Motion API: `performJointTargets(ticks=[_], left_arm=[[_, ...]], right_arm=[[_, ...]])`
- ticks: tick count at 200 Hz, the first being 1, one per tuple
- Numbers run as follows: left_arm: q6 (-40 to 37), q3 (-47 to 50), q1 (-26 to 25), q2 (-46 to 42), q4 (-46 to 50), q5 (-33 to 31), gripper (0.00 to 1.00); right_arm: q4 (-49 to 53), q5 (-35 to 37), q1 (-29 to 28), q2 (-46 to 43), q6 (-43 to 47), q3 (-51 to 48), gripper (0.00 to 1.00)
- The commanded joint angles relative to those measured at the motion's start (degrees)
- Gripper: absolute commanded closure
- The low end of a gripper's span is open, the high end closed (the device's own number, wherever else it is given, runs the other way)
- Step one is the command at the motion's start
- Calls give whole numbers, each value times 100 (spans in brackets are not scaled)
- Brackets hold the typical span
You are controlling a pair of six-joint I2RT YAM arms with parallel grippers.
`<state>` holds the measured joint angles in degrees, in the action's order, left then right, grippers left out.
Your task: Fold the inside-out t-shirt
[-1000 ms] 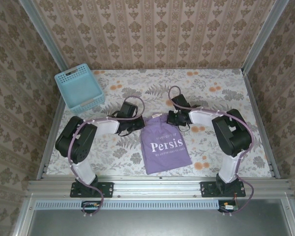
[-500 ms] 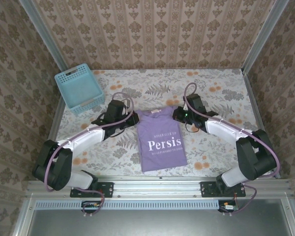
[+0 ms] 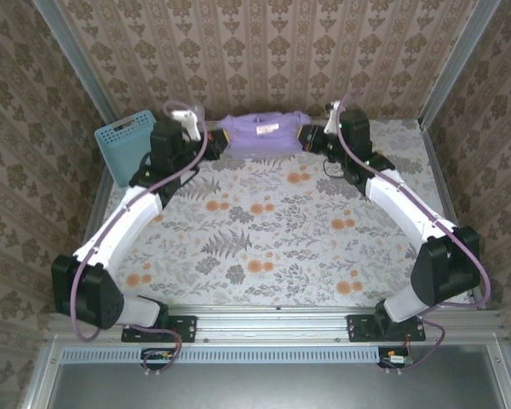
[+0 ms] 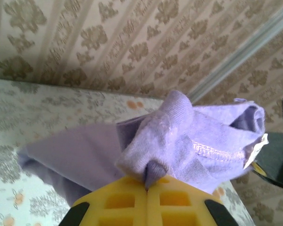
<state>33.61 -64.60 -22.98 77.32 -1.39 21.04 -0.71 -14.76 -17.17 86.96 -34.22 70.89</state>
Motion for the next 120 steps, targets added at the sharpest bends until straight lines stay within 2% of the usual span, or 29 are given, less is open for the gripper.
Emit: performJointTargets(ticks=[1,5,25,46,69,94,120], left_arm=[[73,1385,-260,-300,-594,374,100],[103,1626,-270,-371,-692,376,100],[169,2681,-965,-721,-1020,246,100],[245,3487,-1613,-1089,-1148,-87,100],[474,4056,-2095,-1591,-1059,-530,100],[597,4165,-2262,-1878,-909,-828,100],[329,3626,-2170,-1552,-770,-926,100]], right_arm=[[-252,-257,-38,-252,13,-1256,100],[-349,-288,-51,-336,-31,-1527,100],[-815,-316,-181,-985,-148,-2865,100],[-716,-134,-388,-1675,-194,-3877,100],[-526,-19,-679,-2512,-423,-4695,100],[-40,329,-886,-3346,-516,-4936,100],[337,809,-867,-3432,-353,-4492,100]])
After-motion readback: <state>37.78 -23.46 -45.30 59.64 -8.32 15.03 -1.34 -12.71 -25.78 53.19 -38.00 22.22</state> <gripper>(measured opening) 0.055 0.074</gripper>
